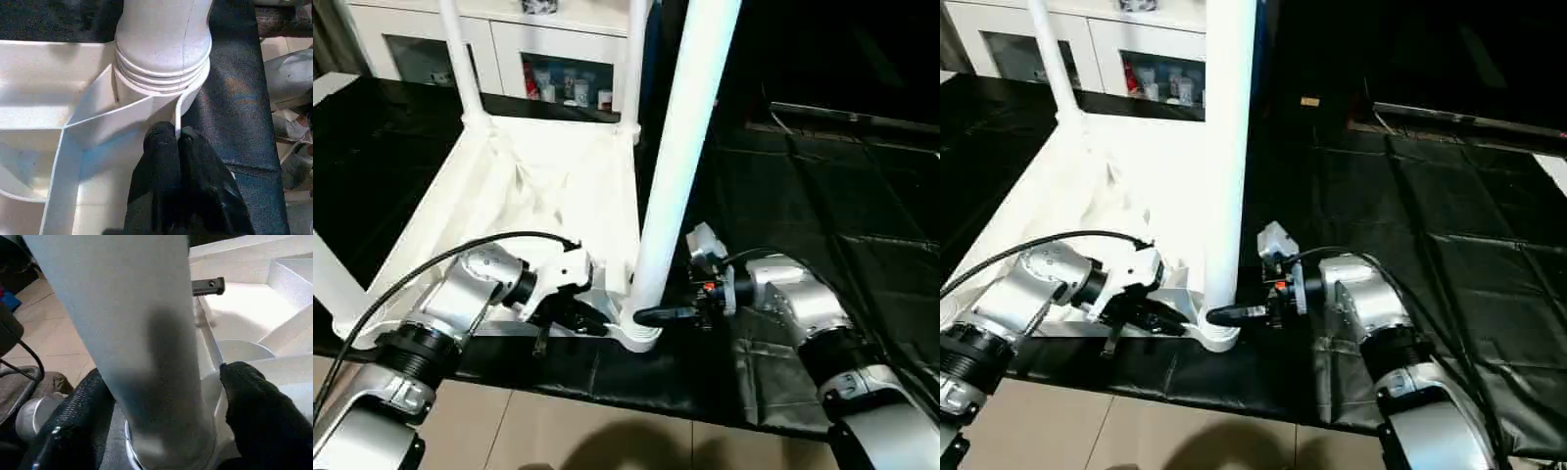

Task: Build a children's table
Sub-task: Rotate leg to tighten

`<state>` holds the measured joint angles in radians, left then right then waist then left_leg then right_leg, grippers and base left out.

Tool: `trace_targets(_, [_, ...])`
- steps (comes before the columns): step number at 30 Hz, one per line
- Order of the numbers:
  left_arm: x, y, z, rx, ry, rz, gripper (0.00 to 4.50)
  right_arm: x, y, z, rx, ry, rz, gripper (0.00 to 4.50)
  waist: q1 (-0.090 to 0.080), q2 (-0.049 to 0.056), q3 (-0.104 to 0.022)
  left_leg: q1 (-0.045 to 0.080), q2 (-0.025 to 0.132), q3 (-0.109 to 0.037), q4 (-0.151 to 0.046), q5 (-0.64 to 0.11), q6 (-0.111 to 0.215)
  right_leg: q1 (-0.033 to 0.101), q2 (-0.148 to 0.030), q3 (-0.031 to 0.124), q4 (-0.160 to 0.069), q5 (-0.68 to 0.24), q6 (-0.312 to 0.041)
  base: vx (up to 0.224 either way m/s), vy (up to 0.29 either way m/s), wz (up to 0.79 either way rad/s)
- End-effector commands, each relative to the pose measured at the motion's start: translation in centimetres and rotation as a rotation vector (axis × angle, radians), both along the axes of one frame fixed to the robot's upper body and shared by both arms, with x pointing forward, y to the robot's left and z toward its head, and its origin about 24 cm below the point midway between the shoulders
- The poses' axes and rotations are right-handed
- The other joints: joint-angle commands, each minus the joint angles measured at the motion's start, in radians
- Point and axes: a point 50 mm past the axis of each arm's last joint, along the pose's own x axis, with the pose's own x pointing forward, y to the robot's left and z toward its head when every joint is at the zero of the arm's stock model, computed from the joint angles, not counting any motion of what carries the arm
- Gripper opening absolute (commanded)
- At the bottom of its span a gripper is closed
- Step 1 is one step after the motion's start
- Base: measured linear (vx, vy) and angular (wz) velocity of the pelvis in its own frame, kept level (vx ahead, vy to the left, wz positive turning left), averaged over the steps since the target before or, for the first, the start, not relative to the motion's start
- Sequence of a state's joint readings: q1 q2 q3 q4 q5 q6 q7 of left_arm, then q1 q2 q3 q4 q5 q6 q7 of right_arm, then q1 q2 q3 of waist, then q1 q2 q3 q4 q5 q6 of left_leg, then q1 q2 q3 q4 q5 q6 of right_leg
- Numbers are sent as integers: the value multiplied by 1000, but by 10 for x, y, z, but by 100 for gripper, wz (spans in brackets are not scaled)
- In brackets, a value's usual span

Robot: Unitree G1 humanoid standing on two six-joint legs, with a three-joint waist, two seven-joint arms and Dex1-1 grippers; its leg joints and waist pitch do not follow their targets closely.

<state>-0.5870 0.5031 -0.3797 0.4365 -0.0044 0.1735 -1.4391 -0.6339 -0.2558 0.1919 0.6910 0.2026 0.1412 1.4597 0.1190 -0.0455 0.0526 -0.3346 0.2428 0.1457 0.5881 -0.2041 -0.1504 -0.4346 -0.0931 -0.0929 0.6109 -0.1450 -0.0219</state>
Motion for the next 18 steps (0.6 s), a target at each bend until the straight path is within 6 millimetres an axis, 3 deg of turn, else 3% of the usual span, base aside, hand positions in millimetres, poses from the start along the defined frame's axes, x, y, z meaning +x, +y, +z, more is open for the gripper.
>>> trace_targets(1, [-7,-12,-4,12,31,-102,0,3,1,6,6,-20,15,325,-5,7,-70,-14,-17,33,-70,-150,38,75,-33,41,-58,-251,-205,0,0,0])
trace_targets(8, [-7,-10,-5,22,29,-96,0,2,3,4,15,-9,36,247,-4,11,-70,-14,-17,32,-70,-152,36,76,-33,40,-57,-250,-210,0,0,0])
trace_targets(13, [-5,-9,-6,22,26,-53,0,-1,6,3,32,1,34,218,-5,10,-70,-14,-17,32,-70,-161,33,76,-32,40,-59,-263,-204,0,0,0])
trace_targets(14, [-4,-10,-6,13,26,-31,0,-1,7,2,37,4,30,215,-5,14,-70,-13,-17,31,-70,-162,32,76,-33,40,-59,-263,-204,0,0,0])
trace_targets(18, [3,-12,-4,-21,29,76,0,-4,10,-2,34,5,-13,211,-5,11,-68,-11,-18,32,-71,-180,30,74,-32,40,-64,-287,-198,0,0,0])
